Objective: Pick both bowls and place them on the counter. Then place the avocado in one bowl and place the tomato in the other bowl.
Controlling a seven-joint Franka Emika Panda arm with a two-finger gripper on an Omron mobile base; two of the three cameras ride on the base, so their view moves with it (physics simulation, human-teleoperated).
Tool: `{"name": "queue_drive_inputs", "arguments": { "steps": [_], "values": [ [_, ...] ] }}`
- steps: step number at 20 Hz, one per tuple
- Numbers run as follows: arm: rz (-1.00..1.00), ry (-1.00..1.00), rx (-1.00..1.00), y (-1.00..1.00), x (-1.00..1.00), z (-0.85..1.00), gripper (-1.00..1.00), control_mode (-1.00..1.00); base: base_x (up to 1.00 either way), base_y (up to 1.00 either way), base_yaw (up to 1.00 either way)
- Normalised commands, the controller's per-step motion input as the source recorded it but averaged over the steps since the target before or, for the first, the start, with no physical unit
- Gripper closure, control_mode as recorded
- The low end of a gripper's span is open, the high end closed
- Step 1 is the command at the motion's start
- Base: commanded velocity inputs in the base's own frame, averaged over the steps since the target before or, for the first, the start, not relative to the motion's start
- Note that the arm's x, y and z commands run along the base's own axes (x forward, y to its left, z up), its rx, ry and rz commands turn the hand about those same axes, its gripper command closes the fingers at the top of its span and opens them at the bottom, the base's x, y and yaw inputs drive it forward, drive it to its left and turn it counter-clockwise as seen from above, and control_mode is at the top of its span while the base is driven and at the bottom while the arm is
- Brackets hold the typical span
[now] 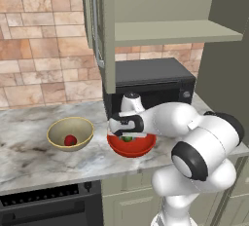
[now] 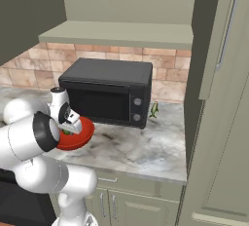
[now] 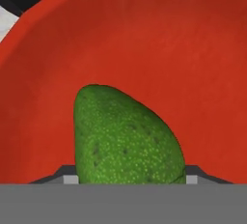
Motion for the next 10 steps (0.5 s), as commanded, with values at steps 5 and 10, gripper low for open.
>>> {"name": "queue_drive_inputs", "arguments": {
  "steps": [5,10],
  "values": [
    [0.02,0.00,0.00,-0.01,-0.11,-0.16,1.00,-1.00,0.00,0.00,0.00],
    [0.00,0.00,0.00,-0.04,-0.19,-0.20,-1.00,-1.00,0.00,0.00,0.00]
  ]
}}
